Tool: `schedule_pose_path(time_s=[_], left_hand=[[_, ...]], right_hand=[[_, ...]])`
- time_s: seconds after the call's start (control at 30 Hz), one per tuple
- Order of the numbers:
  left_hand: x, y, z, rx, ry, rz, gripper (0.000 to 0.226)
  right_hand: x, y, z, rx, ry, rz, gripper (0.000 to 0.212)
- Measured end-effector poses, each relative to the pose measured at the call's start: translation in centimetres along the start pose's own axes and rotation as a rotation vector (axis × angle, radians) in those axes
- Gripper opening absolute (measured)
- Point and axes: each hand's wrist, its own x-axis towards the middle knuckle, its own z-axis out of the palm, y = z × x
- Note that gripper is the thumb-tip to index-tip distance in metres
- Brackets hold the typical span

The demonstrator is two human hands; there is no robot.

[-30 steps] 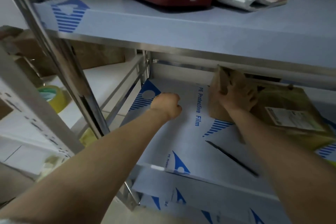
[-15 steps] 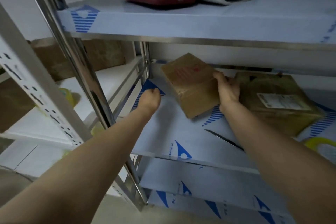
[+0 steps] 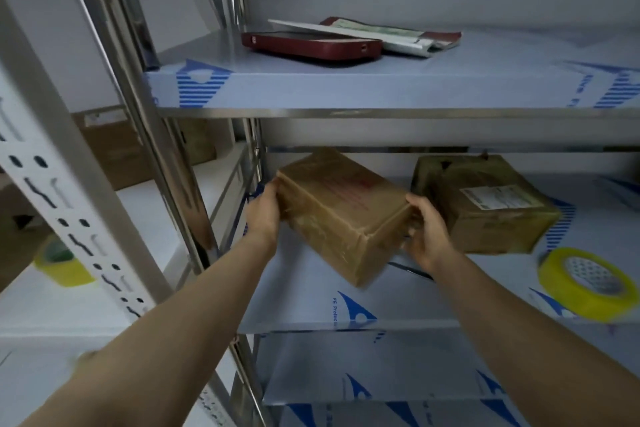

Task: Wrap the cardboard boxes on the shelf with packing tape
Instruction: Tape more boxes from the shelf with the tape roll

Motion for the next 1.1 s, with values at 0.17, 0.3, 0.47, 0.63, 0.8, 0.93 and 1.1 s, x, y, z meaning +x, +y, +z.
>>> schedule_pose_path(time_s=[0.17, 0.3, 0.47, 0.63, 0.8, 0.93, 1.1], left_hand=[[-1.0, -1.3, 0.4, -0.025, -0.042, 0.028, 0.021], [-1.5, -1.7, 0.4, -0.024, -0.102, 0.04, 0.023], [-2.2, -2.2, 0.0, -0.038, -0.166, 0.028, 0.019], [-3.1, -2.3, -0.5, -0.033, -0.166, 0.015, 0.018], [-3.7, -1.6, -0.3, 0.008, -0.161, 0.045, 0.014], [-4.4, -1.2, 0.1, 0.017, -0.171, 0.054, 0.018], [-5.3, -0.9, 0.6, 0.018, -0.191, 0.081, 0.025]], right_hand=[[-0.2, 1.1, 0.4, 0.017, 0.108, 0.031, 0.057], [-0.5, 1.5, 0.9, 0.047, 0.186, 0.041, 0.057], [-1.5, 1.7, 0.5, 0.105, 0.129, 0.03, 0.061], [-2.6, 1.4, 0.2, 0.086, -0.002, 0.019, 0.052], [-3.1, 1.8, -0.2, -0.085, 0.039, 0.064, 0.057], [-3.0, 2.1, -1.1, -0.08, 0.041, 0.13, 0.068], [-3.7, 1.8, -2.2, -0.004, -0.057, 0.159, 0.056]])
